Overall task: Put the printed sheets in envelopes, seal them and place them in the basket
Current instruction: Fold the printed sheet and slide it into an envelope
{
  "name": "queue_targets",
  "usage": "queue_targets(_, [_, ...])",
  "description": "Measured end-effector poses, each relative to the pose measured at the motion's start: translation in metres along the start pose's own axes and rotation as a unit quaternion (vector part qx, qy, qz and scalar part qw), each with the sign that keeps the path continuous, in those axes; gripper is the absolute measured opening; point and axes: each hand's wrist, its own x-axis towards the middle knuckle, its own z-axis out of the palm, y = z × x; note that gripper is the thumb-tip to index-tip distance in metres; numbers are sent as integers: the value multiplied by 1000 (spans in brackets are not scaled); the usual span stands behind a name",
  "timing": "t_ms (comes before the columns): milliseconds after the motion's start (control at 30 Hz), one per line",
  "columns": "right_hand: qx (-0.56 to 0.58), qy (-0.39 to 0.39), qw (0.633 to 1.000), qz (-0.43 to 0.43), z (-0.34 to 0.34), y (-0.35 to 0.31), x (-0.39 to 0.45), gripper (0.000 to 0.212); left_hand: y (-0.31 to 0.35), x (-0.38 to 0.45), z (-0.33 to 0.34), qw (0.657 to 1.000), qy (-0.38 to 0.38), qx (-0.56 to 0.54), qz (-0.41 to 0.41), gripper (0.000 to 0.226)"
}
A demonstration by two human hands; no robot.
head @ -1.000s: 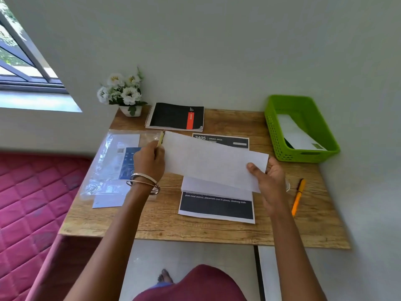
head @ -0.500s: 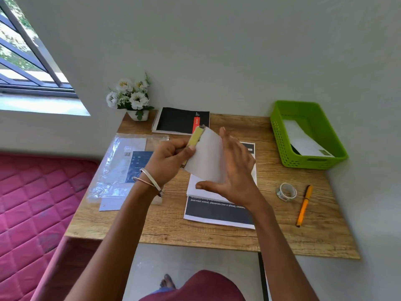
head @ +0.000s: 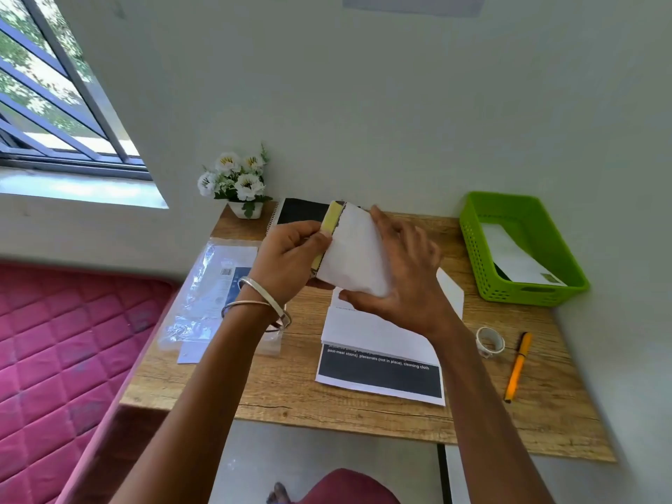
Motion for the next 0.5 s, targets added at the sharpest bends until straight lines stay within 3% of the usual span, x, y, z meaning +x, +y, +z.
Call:
queue_targets(167, [99,-55,993,42,-6,-5,0,114,-2,8,-8,990,6,133,52,15])
queue_targets(200, [153,-47,985,58,-10,-6,1,104,-2,9,-11,982,11,176,74,15])
queue_targets(267, [268,-15,960,85,-15,-5,6,61,2,14,-13,958,26,255,130,15])
queue_targets(333, [333,6,936,111,-18,-5,10,21,4,19,-13,957,52,243,149,14])
queue_targets(433, [424,40,893,148,-19,-8,16,17,2,19,-3,950,165,220,149,45])
queue_targets(500, [489,69,852,174,-19,-12,16,15,0,13,7,942,189,249,118,74])
